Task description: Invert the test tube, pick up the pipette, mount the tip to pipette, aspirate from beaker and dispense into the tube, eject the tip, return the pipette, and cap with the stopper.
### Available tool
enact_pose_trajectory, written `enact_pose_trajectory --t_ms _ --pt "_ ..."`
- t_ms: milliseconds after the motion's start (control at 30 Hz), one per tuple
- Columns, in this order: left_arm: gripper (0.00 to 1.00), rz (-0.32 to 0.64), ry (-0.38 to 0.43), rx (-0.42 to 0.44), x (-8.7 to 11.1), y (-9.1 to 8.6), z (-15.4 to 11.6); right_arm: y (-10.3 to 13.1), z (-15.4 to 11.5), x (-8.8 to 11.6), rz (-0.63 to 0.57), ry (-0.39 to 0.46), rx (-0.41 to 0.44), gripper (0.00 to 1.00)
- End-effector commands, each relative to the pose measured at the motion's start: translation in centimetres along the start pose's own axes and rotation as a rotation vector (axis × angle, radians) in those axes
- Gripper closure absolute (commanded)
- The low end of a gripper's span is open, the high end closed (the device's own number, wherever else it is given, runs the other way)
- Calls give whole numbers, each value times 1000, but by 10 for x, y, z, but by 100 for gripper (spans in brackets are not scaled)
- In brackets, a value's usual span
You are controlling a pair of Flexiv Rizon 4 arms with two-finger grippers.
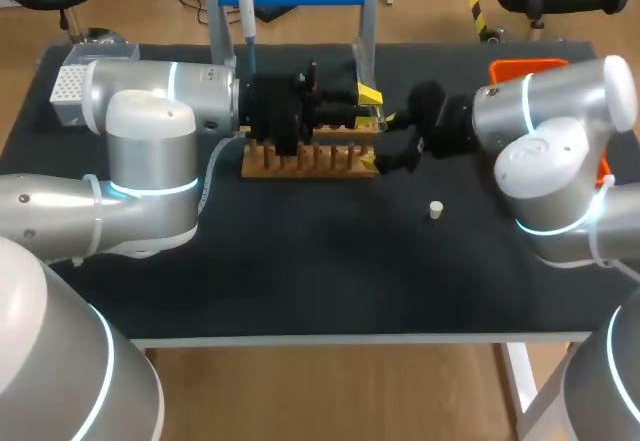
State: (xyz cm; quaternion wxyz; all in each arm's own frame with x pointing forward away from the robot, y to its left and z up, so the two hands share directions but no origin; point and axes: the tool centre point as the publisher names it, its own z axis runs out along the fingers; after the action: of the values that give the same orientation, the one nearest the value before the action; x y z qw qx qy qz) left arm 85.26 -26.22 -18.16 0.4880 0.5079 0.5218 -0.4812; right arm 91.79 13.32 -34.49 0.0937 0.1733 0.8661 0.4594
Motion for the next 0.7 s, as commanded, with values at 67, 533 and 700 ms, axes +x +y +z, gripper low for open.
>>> enact_pose_trajectory --t_ms 67,533,700 --pt "100 0 3 3 -1 1 0 0 -1 -1 6 2 3 0" --pt "100 0 3 3 -1 1 0 0 -1 -2 12 -10 3 0" --pt "100 0 3 3 -1 1 0 0 -1 -2 12 -10 3 0"
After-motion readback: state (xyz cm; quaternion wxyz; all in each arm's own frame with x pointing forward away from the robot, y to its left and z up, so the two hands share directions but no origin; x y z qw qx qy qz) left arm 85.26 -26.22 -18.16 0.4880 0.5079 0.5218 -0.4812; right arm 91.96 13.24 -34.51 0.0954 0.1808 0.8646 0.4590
